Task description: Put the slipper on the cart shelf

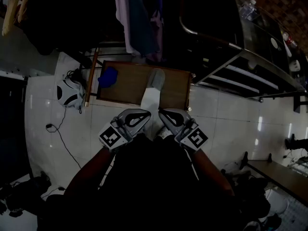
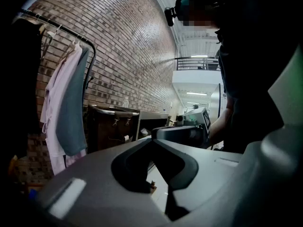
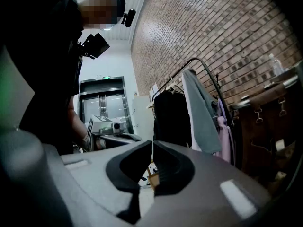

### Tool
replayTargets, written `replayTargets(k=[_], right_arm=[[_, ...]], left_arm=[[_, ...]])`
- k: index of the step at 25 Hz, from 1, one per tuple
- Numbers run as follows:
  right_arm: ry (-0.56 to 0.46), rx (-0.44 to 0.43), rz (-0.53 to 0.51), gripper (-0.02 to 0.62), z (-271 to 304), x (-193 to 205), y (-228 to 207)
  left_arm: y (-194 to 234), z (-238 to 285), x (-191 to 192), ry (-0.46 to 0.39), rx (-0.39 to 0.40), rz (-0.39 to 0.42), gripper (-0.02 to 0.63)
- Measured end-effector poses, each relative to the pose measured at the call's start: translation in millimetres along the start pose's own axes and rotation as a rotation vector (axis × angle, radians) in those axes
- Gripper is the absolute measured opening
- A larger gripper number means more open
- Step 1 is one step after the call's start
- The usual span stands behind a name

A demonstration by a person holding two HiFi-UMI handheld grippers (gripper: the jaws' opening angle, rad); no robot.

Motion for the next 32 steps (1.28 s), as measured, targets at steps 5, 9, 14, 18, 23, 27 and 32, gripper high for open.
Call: replayTargets(k=[5, 9, 14, 18, 23, 27, 32], right_arm=[[0.033, -0.017, 0.005, 0.002, 4.9, 8.4, -14.7], [0.082, -0.009, 0.060, 0.005, 17.8, 24.1, -21.2], [0.151, 0.063, 0.166, 0.015, 42.5, 56.4, -38.2], [0.239, 0.162, 0.289, 0.046, 60.5, 94.5, -56.2], [0.380, 0.292, 0.526, 0.156, 72.4, 157.7, -84.2], [0.450, 0.366, 0.733, 0.210, 75.2, 212.0, -109.6], [0.475, 0.373, 0.932, 0.210, 83.1, 254.0, -141.2]], left_arm=[[5.0, 7.4, 5.8, -0.001, -0.019, -0.016, 0.005], [16.2, 1.6, 15.7, 0.014, -0.020, -0.038, 0.005], [54.1, -11.6, 26.3, 0.005, 0.006, -0.052, 0.005], [84.8, -16.8, 30.0, -0.005, 0.051, -0.044, 0.005], [117.6, -19.1, 41.2, 0.001, 0.128, -0.065, 0.005], [128.7, -22.2, 48.2, 0.013, 0.165, -0.080, 0.005], [137.7, -25.2, 53.1, 0.038, 0.130, -0.090, 0.005]])
Point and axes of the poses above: the fingertips, and each gripper's own axes: z forward along the fingers, y to its left, x out of its underside, the point moved 8 cm from there along -z, backward along the fingers, and after that the axes turned 4 degrees about y, right-handed, at the moved point
